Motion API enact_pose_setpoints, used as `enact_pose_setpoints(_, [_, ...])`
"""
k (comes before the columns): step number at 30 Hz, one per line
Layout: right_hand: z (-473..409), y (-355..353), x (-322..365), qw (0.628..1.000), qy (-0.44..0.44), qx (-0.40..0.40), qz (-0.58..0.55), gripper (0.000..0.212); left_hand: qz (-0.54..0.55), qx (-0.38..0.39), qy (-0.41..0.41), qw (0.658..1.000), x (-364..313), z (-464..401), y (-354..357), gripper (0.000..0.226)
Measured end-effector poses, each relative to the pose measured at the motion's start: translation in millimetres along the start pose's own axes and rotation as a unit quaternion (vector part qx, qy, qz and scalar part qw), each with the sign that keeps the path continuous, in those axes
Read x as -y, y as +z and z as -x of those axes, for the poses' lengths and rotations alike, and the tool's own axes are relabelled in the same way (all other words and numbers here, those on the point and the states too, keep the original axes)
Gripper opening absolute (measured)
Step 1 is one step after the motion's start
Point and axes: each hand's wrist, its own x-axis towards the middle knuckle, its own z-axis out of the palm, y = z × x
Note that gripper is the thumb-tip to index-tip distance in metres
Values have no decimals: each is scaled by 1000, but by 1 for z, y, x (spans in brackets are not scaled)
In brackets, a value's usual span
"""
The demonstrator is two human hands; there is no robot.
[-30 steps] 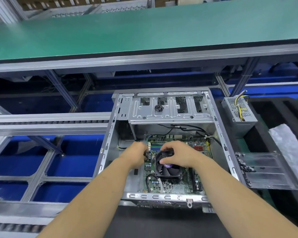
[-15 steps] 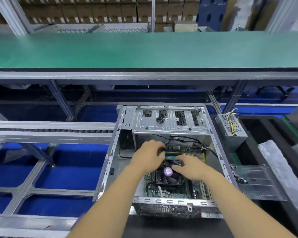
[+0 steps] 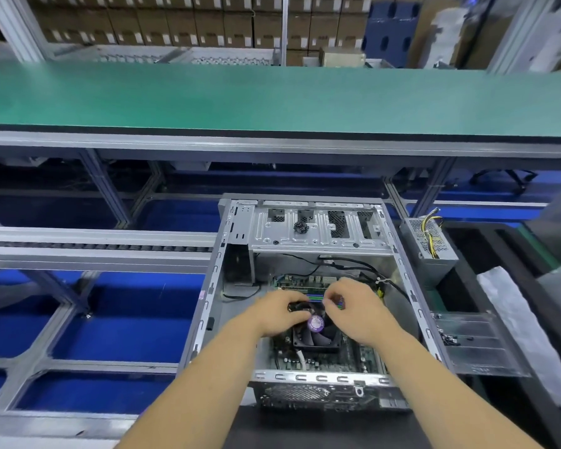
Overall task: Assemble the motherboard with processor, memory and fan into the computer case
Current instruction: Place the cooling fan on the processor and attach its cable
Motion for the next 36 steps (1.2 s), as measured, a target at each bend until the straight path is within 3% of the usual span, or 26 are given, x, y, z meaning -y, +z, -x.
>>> enact_pose_setpoints(1, [1, -2, 7, 998, 7, 7, -55, 27, 7, 5, -1, 1000, 0, 0, 0, 42])
enact_pose_setpoints(3, [7, -5, 23, 978, 42, 130, -160, 41, 22, 8, 2, 1000, 1, 0, 0, 43])
enact_pose_setpoints(6, [18, 0, 38, 951, 25, 301, -69, 50, 40, 3, -1, 999, 1, -1, 1, 50])
enact_pose_setpoints(8, [20, 3, 42, 946, 1, 323, -26, 47, 46, 1, -8, 999, 2, 0, 2, 53])
enact_pose_setpoints(12, [21, -3, 42, 931, 16, 356, -72, 32, 20, -12, -18, 1000, 0, -1, 5, 63])
enact_pose_setpoints(16, [23, -3, 42, 916, 16, 387, -107, 42, -30, -25, -35, 999, -1, -3, 4, 68])
enact_pose_setpoints(21, [20, 1, 33, 926, 40, 333, -175, 17, -25, -21, -43, 999, 0, -4, 5, 71])
enact_pose_setpoints(24, [17, 5, 26, 935, 63, 290, -193, 24, -19, -22, -39, 999, 2, -4, 6, 70])
enact_pose_setpoints(26, [11, 6, 19, 968, 72, 176, -162, 25, -12, -18, -27, 999, 3, -2, 6, 71])
enact_pose_setpoints(28, [1, 3, 9, 994, 59, 44, -84, 8, -1, -10, -14, 1000, 3, -1, 4, 70])
enact_pose_setpoints(29, [-4, -1, 5, 998, 45, 36, -34, 21, -1, -6, -9, 1000, 3, 0, 4, 69])
enact_pose_setpoints(31, [-9, -6, -6, 992, 31, 123, 24, 68, -43, -1, -11, 999, 4, 0, 4, 75])
enact_pose_setpoints(32, [-9, -7, -10, 985, 38, 167, 33, 82, -75, 1, -15, 997, 4, 1, 5, 79])
enact_pose_setpoints(34, [-9, -4, -17, 974, 60, 218, 10, 95, -119, -1, -18, 993, 1, 0, 7, 83])
enact_pose_setpoints(36, [-8, 3, -21, 973, 67, 221, 3, 96, -145, -2, -22, 989, -3, -1, 7, 84])
